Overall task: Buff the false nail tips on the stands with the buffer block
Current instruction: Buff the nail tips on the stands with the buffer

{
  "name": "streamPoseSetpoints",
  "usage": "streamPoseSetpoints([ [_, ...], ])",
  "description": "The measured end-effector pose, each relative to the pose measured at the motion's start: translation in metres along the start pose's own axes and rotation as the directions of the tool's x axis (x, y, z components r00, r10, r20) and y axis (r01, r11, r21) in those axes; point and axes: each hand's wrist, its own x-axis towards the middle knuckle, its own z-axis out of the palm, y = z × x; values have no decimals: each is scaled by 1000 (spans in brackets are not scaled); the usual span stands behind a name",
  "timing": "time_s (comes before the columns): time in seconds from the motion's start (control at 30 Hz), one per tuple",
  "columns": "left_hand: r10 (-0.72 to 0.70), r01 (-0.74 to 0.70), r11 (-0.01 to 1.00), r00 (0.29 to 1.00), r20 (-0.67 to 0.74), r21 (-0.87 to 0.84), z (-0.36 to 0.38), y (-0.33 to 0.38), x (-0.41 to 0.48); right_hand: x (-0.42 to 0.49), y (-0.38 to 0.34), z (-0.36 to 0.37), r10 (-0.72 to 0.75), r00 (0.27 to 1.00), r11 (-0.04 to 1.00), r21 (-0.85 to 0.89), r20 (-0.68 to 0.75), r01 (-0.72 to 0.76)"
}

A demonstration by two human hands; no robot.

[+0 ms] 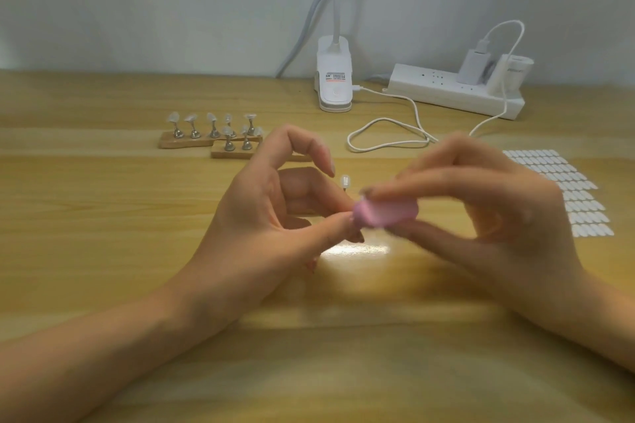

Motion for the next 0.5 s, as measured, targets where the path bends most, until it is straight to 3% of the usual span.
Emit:
streamPoseSetpoints([
  [0.07, -1, 1, 1000, 1000, -6, -4, 0, 0, 0, 1, 1, -2, 34, 999, 999, 4, -20, -34],
  [0.2, 2, -3, 1000, 1000, 10, 2, 1, 0, 0, -1, -2, 1, -37, 999, 999, 4, 29, 37],
  [0.5, 23, -23, 1000, 999, 26, 19, 2, 6, -3, -2, 14, -8, 76, 995, 997, 4, -56, -76],
])
